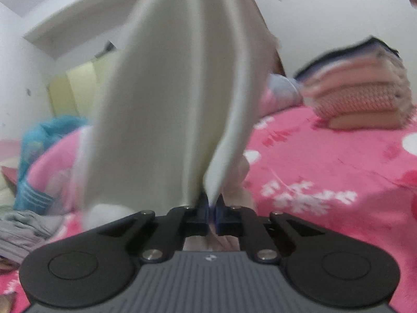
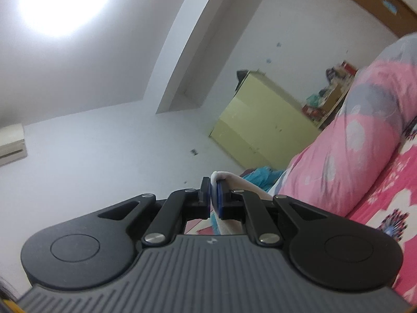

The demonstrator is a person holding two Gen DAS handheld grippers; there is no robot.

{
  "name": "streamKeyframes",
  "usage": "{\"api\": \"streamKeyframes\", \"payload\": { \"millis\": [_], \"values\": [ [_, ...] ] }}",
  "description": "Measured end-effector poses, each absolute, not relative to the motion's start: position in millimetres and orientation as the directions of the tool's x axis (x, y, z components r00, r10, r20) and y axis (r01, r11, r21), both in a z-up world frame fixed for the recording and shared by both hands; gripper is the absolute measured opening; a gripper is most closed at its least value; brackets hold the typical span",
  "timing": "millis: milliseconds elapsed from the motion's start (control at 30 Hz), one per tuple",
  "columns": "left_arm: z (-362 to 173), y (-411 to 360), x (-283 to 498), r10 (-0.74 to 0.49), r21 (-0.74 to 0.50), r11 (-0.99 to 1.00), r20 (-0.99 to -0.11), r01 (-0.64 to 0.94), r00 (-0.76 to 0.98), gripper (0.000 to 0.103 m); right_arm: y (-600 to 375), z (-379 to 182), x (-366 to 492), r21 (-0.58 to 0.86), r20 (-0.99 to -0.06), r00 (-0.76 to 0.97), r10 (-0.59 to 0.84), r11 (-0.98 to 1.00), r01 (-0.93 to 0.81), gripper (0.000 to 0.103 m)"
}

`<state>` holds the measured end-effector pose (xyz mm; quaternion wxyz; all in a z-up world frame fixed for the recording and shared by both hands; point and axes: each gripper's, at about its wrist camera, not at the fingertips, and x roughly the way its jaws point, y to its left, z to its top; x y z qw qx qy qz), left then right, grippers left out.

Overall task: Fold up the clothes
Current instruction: 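Lift the white sweatshirt high with both grippers to shake it open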

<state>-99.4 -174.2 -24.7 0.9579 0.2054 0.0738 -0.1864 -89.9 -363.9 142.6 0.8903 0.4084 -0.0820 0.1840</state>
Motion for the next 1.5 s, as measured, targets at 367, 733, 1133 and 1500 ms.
{"api": "streamKeyframes", "payload": {
  "millis": [367,733,1133,1500],
  "values": [
    [105,-65,-113,-0.185,0.342,0.932,0.156,0.123,0.970,0.005,-389,174,-127,0.625,0.425,0.892,0.156,0.662,-0.413,0.004],
    [221,-43,-113,-0.208,0.304,0.949,0.385,0.089,0.899,0.005,-386,236,-173,0.473,0.565,0.814,0.136,0.755,-0.454,0.004],
    [287,-52,-125,-0.290,0.300,0.941,0.486,0.155,0.824,0.005,-401,267,-199,0.359,0.662,0.737,0.138,0.804,-0.473,0.003],
    [283,-64,-73,-0.348,0.317,0.922,0.436,0.221,0.830,0.005,-423,257,-193,0.330,0.693,0.707,0.139,0.811,-0.483,0.003]
  ]
}}
